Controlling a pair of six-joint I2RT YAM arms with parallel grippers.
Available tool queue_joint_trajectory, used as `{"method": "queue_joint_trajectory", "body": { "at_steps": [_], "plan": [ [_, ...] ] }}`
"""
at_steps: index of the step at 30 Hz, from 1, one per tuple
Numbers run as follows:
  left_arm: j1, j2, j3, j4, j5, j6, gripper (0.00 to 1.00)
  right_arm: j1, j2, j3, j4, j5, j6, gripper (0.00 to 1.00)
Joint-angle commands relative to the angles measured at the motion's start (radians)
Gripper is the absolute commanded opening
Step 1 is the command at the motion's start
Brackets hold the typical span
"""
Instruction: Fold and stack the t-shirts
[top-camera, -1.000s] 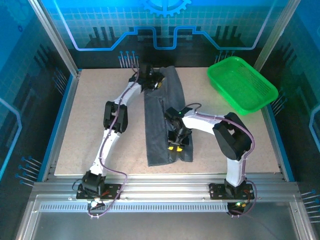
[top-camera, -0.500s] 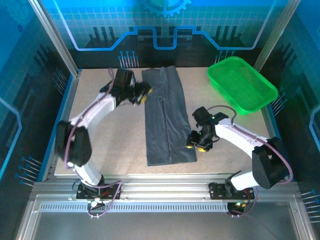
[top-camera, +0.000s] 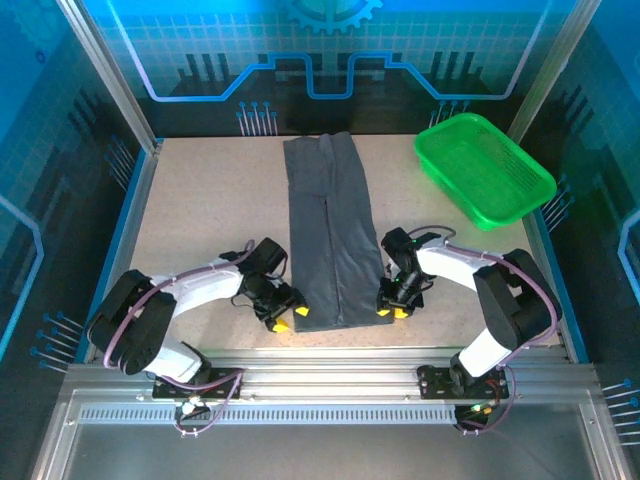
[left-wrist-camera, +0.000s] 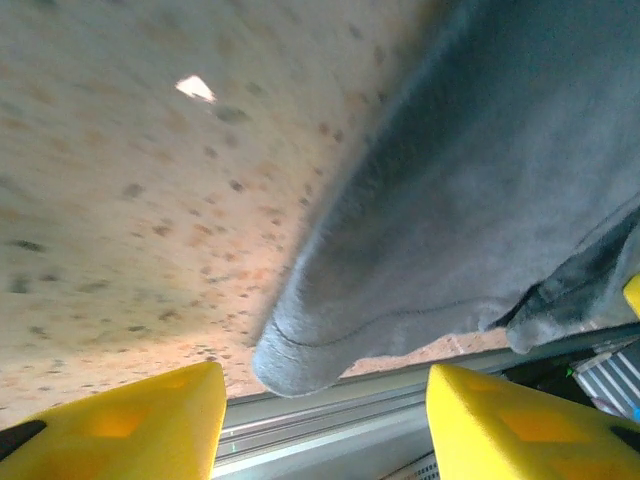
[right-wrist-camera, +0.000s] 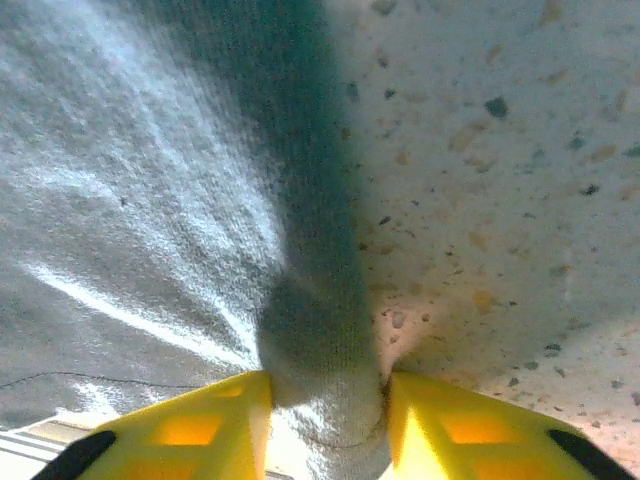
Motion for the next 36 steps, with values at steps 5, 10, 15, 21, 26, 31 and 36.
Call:
{"method": "queue_joint_trajectory", "body": {
  "at_steps": [5, 10, 15, 21, 26, 31, 36],
  "plan": [
    [-0.056, 0.096, -0.04, 0.157, 0.009, -0.098, 0.43, 0.029, 0.005, -0.017, 0.052, -0.052, 0.027, 0.21],
    [-0.057, 0.145, -0.006, 0.152, -0.038, -0.08, 0.02, 0.043, -0.018, -0.019, 0.052, -0.053, 0.046, 0.06],
    [-0.062, 0.073, -0.045, 0.068, -0.044, -0.075, 0.0, 0.073, -0.062, -0.024, 0.02, -0.057, 0.062, 0.0],
    [-0.089, -0.121, -0.204, 0.109, 0.042, -0.157, 0.0, 0.163, -0.153, -0.067, -0.021, -0.103, 0.119, 0.0],
    [-0.102, -0.302, -0.222, 0.073, 0.024, -0.202, 0.0, 0.207, -0.248, -0.083, -0.055, -0.141, 0.197, 0.0],
    [-0.075, -0.385, -0.132, 0.058, -0.077, -0.211, 0.0, 0.157, -0.272, 0.017, -0.114, -0.109, 0.201, 0.0],
    [0.079, -0.317, 0.027, 0.123, -0.127, -0.157, 0.0, 0.035, -0.164, 0.24, -0.146, -0.071, 0.146, 0.0]
  ]
}}
